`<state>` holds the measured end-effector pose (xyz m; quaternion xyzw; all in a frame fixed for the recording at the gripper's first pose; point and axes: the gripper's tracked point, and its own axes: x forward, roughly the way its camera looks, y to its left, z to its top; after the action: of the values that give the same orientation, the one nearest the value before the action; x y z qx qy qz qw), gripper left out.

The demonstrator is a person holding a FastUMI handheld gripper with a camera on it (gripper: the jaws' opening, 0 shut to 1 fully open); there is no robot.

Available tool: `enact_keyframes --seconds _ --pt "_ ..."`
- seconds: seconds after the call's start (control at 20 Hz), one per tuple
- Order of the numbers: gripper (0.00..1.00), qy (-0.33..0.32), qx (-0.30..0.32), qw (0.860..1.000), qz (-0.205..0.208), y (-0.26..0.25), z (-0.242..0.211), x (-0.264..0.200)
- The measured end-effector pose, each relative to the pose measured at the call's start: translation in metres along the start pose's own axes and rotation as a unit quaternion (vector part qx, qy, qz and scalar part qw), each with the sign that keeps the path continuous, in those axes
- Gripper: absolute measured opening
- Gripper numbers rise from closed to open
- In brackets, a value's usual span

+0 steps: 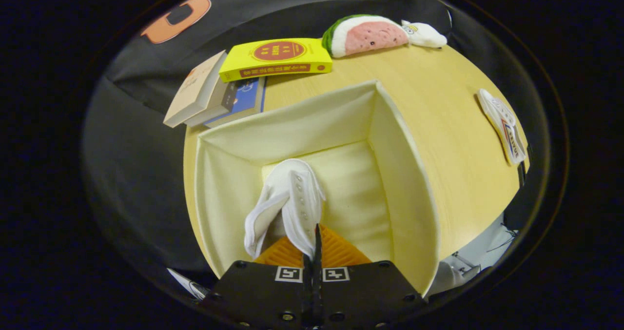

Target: Open the storage box then place both shoes into the box .Put the left shoe in first, then the right shoe, with the right side of both shoes facing outward in a uniform manner.

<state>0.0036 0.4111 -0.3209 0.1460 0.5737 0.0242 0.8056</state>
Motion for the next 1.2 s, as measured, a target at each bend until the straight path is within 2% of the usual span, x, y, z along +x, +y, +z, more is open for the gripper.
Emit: enact_keyframes --seconds 0.1,0.25,0.4,0.5,0.55,0.65,0.7,0.75,0.8,0.85,1.0,1.1,1.2 --pt "0.00 -0.005 -0.014 1.000 0.012 0.011 0.001 0.008" --pt "0.00 -0.025 -0.055 0.998 -0.003 0.012 0.007 0.019" --pt "0.01 -0.013 -0.069 0.997 -0.004 0.011 0.003 0.025" --pt "0.04 -0.004 -0.082 0.997 0.012 0.016 -0.003 0.025" --pt "0.12 0.006 -0.090 0.996 0.023 0.018 -0.007 0.025" --pt "0.19 0.038 -0.101 0.993 0.037 0.018 -0.019 0.026" --pt "0.19 0.052 -0.105 0.992 0.053 0.022 -0.025 0.022" --pt "0.33 0.058 -0.115 0.990 0.061 0.020 -0.030 0.019" --pt "0.38 0.050 -0.126 0.989 0.064 0.018 -0.026 0.012" --pt "0.38 0.043 -0.136 0.988 0.062 0.013 -0.023 0.005" --pt "0.52 0.039 -0.156 0.982 0.099 0.009 -0.015 -0.028" --pt "0.77 0.026 -0.181 0.978 0.102 -0.007 -0.002 -0.052" --pt "0.86 0.006 -0.213 0.971 0.108 -0.026 0.013 -0.075"
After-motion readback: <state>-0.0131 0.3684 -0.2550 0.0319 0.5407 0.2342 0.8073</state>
